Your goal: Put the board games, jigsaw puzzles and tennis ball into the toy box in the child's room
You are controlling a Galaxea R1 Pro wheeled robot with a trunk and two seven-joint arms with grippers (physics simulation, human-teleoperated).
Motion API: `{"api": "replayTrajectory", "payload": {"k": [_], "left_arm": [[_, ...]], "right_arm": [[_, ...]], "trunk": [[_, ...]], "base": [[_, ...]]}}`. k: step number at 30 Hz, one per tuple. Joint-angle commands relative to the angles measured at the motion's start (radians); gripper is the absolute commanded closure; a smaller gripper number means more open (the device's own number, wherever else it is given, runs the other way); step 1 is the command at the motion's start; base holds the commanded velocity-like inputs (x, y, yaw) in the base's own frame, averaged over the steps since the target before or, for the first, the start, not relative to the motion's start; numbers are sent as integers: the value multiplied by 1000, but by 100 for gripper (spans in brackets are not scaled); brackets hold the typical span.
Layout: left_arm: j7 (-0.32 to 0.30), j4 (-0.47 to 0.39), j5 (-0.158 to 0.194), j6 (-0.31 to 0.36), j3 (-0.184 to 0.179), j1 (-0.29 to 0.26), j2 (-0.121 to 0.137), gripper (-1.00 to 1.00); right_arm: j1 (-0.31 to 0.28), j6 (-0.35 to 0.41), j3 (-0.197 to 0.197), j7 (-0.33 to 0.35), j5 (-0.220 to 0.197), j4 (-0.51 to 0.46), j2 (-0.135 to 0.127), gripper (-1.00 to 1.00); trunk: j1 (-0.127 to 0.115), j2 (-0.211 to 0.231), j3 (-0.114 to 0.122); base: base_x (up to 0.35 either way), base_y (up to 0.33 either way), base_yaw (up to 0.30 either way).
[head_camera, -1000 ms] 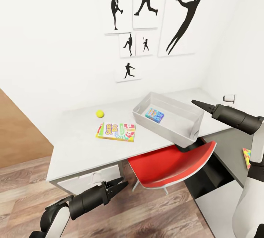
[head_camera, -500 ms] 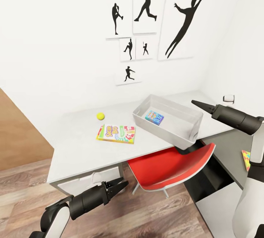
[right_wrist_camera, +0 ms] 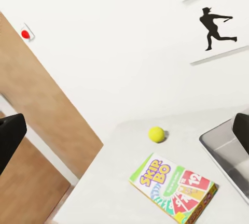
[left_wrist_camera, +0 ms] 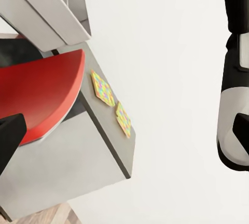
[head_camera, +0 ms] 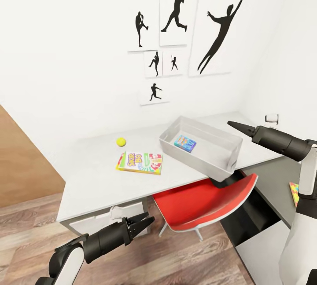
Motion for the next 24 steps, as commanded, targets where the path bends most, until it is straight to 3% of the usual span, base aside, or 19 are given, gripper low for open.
{"api": "replayTrajectory", "payload": {"k": [1,15,24], "left_arm": [[2,0,7,7,-1,-1,1,-100],[2,0,6,6,-1,-1,0,-100],[6,0,5,5,-3,0,-1,-100]], "right_arm": [[-1,4,-1,4,2,0,0,-100],[1,4,7,4,3,0,1,-100],[52,4,21,4,8,0,1,-100]], "trunk": [[1,-2,0],[1,-2,23],[1,-2,38]], "base": [[0,0,0],[0,0,0],[0,0,0]]}}
